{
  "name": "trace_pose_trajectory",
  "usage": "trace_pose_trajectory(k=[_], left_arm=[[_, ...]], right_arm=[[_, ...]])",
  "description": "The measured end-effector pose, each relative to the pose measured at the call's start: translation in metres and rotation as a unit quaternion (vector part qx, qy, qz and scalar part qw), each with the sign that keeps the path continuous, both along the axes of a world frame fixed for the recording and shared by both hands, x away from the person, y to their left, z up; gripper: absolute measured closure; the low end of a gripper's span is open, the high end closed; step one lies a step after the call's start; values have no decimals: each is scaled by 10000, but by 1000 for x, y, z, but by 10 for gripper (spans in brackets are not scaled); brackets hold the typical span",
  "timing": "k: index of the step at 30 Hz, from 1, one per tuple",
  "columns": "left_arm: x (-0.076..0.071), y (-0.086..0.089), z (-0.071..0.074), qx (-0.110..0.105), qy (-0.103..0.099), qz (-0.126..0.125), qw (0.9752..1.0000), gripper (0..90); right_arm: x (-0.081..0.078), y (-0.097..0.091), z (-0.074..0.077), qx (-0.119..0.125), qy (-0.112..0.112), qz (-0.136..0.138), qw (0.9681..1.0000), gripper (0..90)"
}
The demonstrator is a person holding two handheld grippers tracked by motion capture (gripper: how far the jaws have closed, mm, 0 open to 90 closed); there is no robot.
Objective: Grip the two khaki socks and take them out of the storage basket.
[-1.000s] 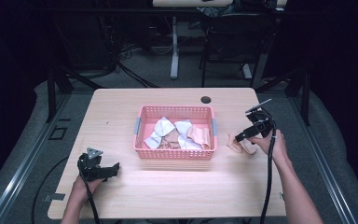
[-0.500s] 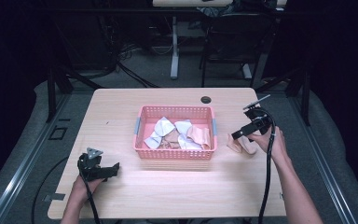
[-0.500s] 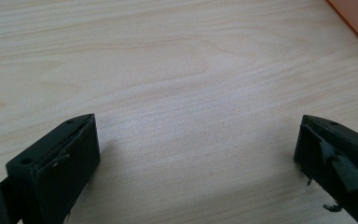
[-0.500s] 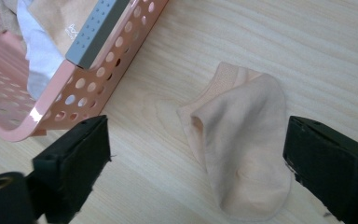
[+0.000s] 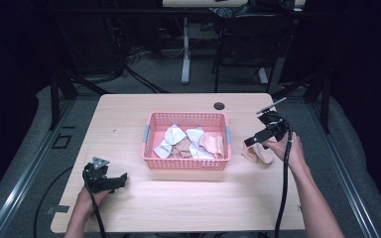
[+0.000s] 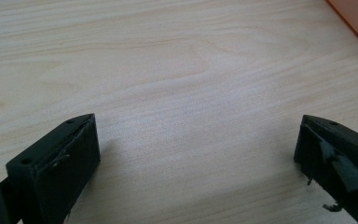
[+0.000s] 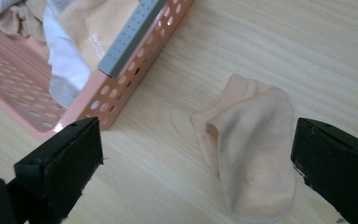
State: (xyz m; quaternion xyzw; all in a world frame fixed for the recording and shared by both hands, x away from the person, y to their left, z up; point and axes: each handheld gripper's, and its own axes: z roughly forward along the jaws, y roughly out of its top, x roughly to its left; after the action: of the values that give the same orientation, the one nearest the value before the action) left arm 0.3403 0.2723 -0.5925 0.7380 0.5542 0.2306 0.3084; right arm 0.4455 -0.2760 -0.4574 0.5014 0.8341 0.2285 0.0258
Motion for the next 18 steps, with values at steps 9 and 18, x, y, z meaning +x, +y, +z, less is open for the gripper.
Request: trace_pose_trajectory(k=[9, 18], left_arm=[[0, 0, 0, -2, -3, -7, 10000, 1], [0, 0, 0, 12, 7, -26, 10000, 1]], right_arm=[[-7, 20, 21, -76, -331, 170, 9993, 0], [-5, 48, 39, 132, -468, 465, 9977, 14]])
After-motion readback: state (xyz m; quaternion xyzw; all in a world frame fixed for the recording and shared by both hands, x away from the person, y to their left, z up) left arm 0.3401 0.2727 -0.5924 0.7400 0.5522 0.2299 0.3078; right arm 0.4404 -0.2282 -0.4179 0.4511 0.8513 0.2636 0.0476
